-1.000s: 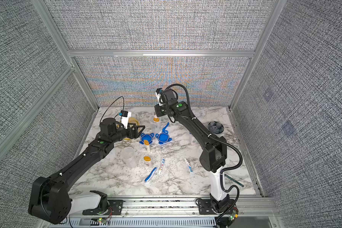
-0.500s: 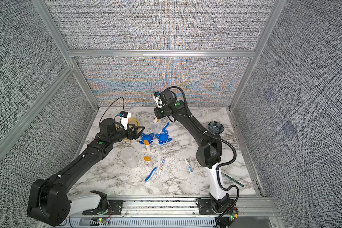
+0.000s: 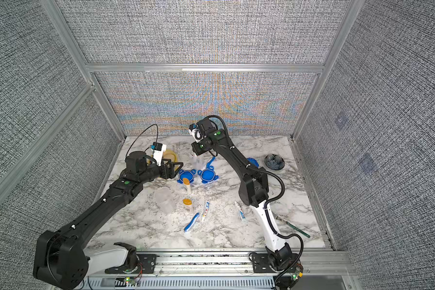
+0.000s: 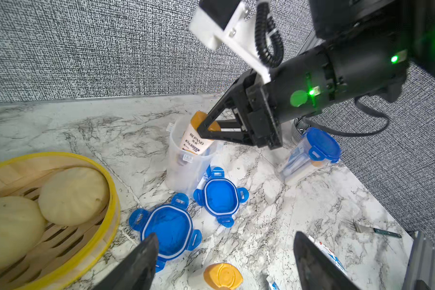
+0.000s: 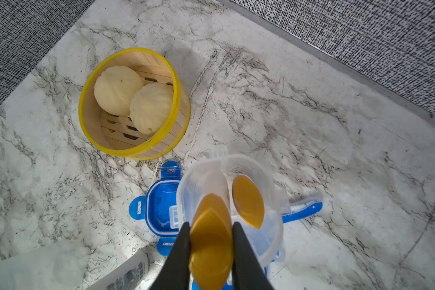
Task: Pack away toiletry kits
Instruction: Place the toiletry item into the container.
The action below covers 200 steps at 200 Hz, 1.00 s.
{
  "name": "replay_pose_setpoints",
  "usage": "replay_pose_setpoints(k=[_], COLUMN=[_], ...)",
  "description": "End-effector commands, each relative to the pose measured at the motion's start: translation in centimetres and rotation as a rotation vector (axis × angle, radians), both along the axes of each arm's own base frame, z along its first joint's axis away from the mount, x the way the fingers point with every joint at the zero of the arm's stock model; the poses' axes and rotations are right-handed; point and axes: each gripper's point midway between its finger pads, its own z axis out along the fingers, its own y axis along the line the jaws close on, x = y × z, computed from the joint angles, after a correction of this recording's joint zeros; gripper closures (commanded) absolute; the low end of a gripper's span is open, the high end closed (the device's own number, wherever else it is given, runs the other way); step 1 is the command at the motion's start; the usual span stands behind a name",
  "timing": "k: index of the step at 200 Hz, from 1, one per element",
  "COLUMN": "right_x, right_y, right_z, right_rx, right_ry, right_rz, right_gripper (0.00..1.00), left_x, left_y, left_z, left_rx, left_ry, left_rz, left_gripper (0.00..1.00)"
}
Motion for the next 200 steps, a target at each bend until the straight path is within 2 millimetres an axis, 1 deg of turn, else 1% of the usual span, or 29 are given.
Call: replay_pose_setpoints(k=[1,30,52,67,87,102,124,148,176,187,200], right_x=[0.2,0.6,0.5,0.2,0.2,0.1,-0.3,-0.7,-1.3,-1.5,-1.9], right_y=[-0.3,-0.5,-0.5,-0.4,-0.5,-0.4,-0.2,-0.3,-1.1,-1.7,-2.9], right_z=[-0.9,-2.0,-2.9,-3.0,-2.9,-2.2,0.0,2.7,5.0,5.6,6.2], right_rx=[-0.049,-0.089,-0.107,-0.112,-0.110,-0.097,-0.053,-0.016,0.002,0.003,0.003], right_ry=[-0.016,-0.031,-0.022,-0.019,-0.025,-0.030,-0.053,-0.089,-0.107,-0.108,-0.097], right_rz=[0.015,0.026,0.043,0.054,0.057,0.055,0.050,0.037,0.010,-0.008,-0.049], right_gripper=[0.91,0.89,0.86,0.79,0.65,0.58,0.53,0.52,0.52,0.51,0.50], left_x=[-0.2,-0.1,0.0,0.1,0.2,0.2,0.1,0.1,0.1,0.1,0.1], left_y=[0.0,-0.1,-0.2,-0.3,-0.4,-0.4,-0.5,-0.6,-0.6,-0.6,-0.6], left_z=[-0.1,-0.5,-0.7,-0.9,-1.1,-1.2,-1.3,-1.4,-1.4,-1.4,-1.3], left_rx=[-0.010,-0.008,-0.006,-0.005,0.000,0.000,-0.002,-0.005,-0.001,0.001,0.005], left_ry=[0.007,0.017,0.022,0.024,0.028,0.030,0.029,0.030,0.027,0.025,0.015], left_rz=[-0.004,-0.007,-0.007,-0.013,-0.018,-0.021,-0.029,-0.032,-0.033,-0.035,-0.043], left_gripper=[0.17,0.17,0.17,0.17,0.17,0.17,0.17,0.17,0.17,0.17,0.17])
